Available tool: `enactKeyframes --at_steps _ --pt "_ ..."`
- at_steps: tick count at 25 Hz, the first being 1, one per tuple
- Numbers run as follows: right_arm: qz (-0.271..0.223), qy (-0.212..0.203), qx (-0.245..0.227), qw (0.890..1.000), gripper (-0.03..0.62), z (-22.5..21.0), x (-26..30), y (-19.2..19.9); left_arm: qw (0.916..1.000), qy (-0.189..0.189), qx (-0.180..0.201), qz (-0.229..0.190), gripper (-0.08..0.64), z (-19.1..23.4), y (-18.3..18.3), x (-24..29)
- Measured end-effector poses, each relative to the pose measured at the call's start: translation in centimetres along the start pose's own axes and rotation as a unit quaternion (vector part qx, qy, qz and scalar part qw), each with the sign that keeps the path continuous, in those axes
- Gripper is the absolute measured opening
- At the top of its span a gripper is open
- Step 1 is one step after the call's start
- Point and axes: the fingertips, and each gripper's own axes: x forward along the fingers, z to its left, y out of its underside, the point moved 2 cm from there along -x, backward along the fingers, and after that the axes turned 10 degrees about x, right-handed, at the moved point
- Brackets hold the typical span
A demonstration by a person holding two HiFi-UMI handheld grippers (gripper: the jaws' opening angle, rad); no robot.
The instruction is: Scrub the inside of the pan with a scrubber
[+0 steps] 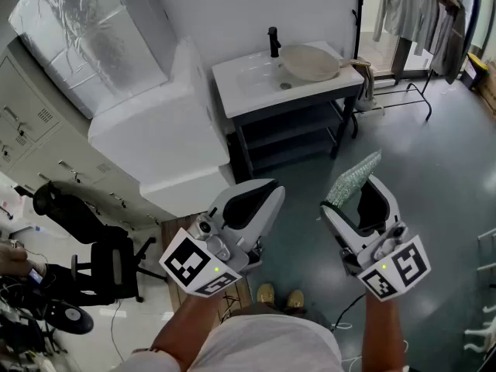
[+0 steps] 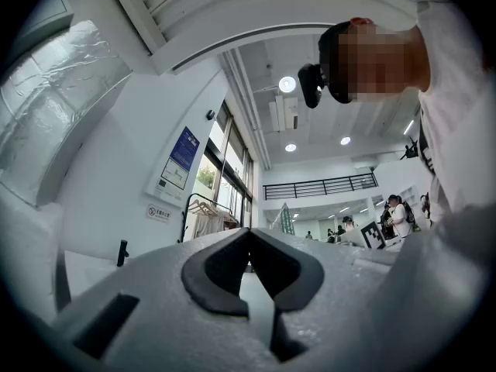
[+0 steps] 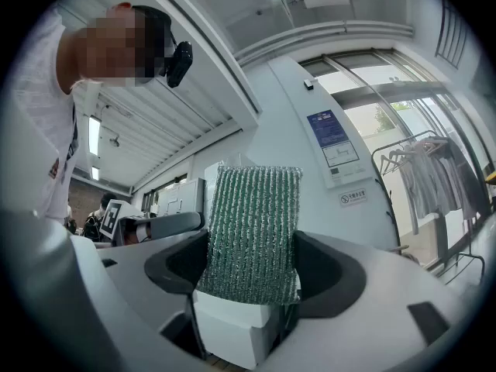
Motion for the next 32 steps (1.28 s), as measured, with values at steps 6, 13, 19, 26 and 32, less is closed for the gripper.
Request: enactKeyframes --at_steps 6,13,19,26,32 --pt "-0.003 0.003 0.005 1.0 0.353 -0.9 -0.1 -0.2 1.0 0.0 -0.002 0.004 0.015 0.0 0.5 0.8" --pt "-0.002 0.004 0.009 1.0 0.353 -2.4 -1.0 -0.6 1.0 -0.002 -0.001 0.007 0.015 -0.5 1.0 2.1" --pt "-0.002 0.0 0.004 1.0 0.353 -4.1 -2.4 -1.2 0.9999 -0.006 0.012 0.011 0.015 -1.3 1.1 3.7" --pt "-0.002 -0.007 -0.014 1.0 0.353 -5.3 -3.5 -2.1 0.9996 -0.015 0.023 0.009 0.015 -1.8 0.9 5.0" --pt "-0.001 -0.003 -0.021 1.0 0.353 -6.3 -4.1 -2.5 0.9994 -0.02 0.028 0.011 0.015 -1.8 1.2 5.6"
